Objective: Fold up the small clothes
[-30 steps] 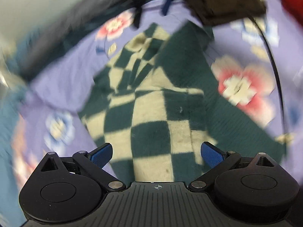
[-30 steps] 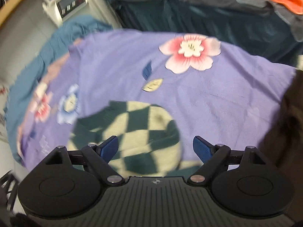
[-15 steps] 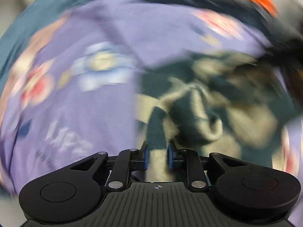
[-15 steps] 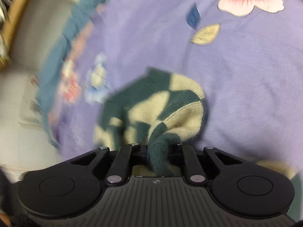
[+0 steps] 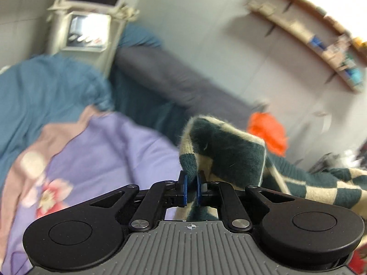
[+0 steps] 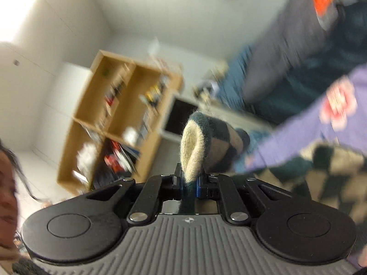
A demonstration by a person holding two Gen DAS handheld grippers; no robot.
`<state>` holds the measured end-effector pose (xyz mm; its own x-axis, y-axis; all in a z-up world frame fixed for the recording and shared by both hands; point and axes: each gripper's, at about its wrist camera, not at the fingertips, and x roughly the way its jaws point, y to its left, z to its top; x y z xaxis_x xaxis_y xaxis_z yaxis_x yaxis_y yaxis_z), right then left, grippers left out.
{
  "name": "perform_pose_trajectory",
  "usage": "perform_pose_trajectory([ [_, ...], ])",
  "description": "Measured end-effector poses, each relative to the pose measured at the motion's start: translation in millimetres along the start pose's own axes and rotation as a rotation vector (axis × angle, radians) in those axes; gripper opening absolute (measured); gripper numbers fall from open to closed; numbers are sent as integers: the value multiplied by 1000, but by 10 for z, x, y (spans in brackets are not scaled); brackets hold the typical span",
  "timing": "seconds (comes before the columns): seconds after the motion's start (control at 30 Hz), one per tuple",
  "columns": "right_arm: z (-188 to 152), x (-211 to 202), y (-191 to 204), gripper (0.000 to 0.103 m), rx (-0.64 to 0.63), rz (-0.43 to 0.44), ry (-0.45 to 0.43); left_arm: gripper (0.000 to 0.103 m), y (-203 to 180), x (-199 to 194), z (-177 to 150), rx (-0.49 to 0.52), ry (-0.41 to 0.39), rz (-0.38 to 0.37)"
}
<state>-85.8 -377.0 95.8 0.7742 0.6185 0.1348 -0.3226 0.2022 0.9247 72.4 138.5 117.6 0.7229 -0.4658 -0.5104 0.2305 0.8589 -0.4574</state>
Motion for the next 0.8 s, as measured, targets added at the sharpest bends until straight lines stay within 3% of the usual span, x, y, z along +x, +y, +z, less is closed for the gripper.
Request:
perform_pose_trajectory([
  [0.13,29,-206,484,12,-54,109,-95,40,-152,-303,280,31,-34,-149],
  [0.33,-116,-411,1117,12,-86,300,-171,40,-391,-1184,566,121,-131,-266],
  [0.5,312,-375,1222,12,-195,286,-253,40,-596,-1347,974,188,-197,-343],
  [0.57,579,-214,1059,12,-213,194,-266,40,-625,-1082,1076,216,-186,-326],
  [0.63,866,-29,758,13,-238,-10,-309,43,-557,-544,1171,205,-123,-284],
  [0.67,1010,62,533,18,-234,-153,-339,53,-518,-222,1194,173,-78,-250],
  [0.7,1140,215,261,23,-243,-294,-355,78,-436,171,1195,164,-23,-207],
  [0.73,1241,301,-41,47,-217,-405,-367,97,-405,521,1155,173,18,-148],
  [0.77,1312,401,-341,73,-192,-522,-368,103,-346,866,1087,169,71,-76],
  [0.8,1316,491,-594,74,-175,-653,-370,103,-280,1181,983,184,125,-14],
])
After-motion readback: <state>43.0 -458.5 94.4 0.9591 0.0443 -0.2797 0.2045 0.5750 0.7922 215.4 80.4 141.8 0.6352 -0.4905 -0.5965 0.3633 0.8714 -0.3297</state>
